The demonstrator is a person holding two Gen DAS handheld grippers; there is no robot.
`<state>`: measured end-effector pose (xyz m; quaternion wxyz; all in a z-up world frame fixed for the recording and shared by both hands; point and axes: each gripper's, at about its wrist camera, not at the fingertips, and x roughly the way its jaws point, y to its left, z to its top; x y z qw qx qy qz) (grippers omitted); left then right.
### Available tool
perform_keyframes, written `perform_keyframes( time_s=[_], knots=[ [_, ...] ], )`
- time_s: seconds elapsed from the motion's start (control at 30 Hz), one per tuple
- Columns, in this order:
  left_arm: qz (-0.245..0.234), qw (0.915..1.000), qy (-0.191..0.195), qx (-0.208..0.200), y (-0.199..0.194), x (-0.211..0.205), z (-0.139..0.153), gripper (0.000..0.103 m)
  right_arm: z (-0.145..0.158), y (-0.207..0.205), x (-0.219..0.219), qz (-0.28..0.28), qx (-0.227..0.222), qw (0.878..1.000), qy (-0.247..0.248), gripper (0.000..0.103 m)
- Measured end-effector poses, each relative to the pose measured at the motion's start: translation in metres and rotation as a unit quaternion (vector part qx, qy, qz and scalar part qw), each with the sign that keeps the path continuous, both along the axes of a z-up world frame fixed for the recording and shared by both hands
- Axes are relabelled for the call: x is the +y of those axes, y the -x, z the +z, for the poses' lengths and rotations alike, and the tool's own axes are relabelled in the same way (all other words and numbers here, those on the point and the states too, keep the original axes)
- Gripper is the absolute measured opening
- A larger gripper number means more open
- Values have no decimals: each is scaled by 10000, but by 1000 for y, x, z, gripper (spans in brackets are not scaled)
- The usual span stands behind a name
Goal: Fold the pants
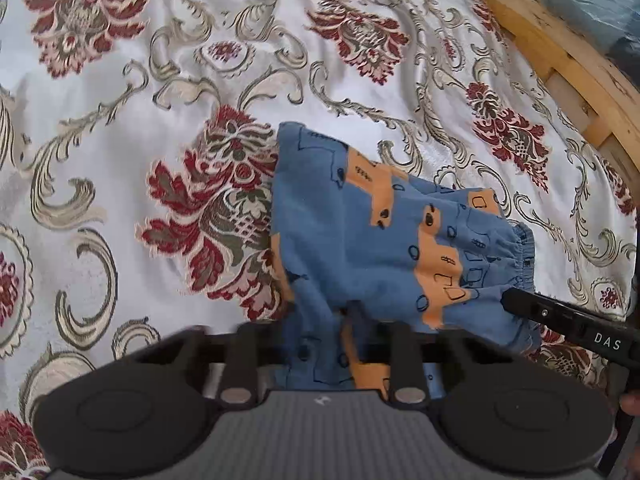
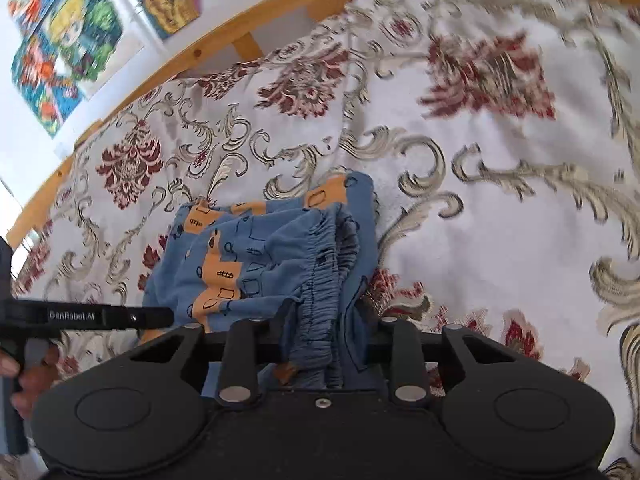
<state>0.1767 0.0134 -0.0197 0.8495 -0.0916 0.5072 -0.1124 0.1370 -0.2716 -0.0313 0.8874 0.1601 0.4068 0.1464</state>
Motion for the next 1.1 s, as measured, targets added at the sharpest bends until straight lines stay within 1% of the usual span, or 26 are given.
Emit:
perform_keyframes(
  time_s=[0.03,0.13,0.23,0.3,0.4,0.47,0.73,0.83,0.93,1.0,1.03,1.07,1.1],
  knots=[
    [-7,10000,-56,-72,2,-1,1,13,3,2,5,26,-108,9998,168,28],
    [-29,9994,-189,-293,9,-6,6,10,10,9,18,91,-389,9972,628,25],
    [-40,9971,-485,-580,18,-16,15,9,19,16,30,194,-696,9915,1078,24],
    [-108,9929,-748,-919,26,-25,25,9,28,22,42,351,-1051,9831,1458,23],
    [-202,9832,-1136,-1416,35,-36,36,8,39,25,55,500,-1480,9716,1778,22],
    [-184,9779,-1265,-1656,37,-40,42,8,45,22,62,550,-1685,9658,1895,21],
    [-11,9611,-1581,-2266,23,-35,62,8,59,-4,85,725,-2395,9428,2204,21],
    [109,9568,-1604,-2421,11,-30,61,9,59,-19,93,785,-2555,9368,2258,21],
    [125,9529,-1594,-2577,-3,-22,53,9,54,-39,102,829,-2705,9295,2367,21],
    [170,9523,-1546,-2625,-13,-16,44,9,50,-53,107,838,-2718,9292,2360,21],
    [206,9538,-1505,-2593,-17,-13,39,9,46,-60,108,847,-2706,9302,2332,21],
    [241,9564,-1443,-2528,-23,-9,33,9,42,-66,109,867,-2654,9330,2271,21],
    [271,9603,-1367,-2415,-29,-5,27,9,36,-75,109,879,-2525,9383,2192,21]
  ],
)
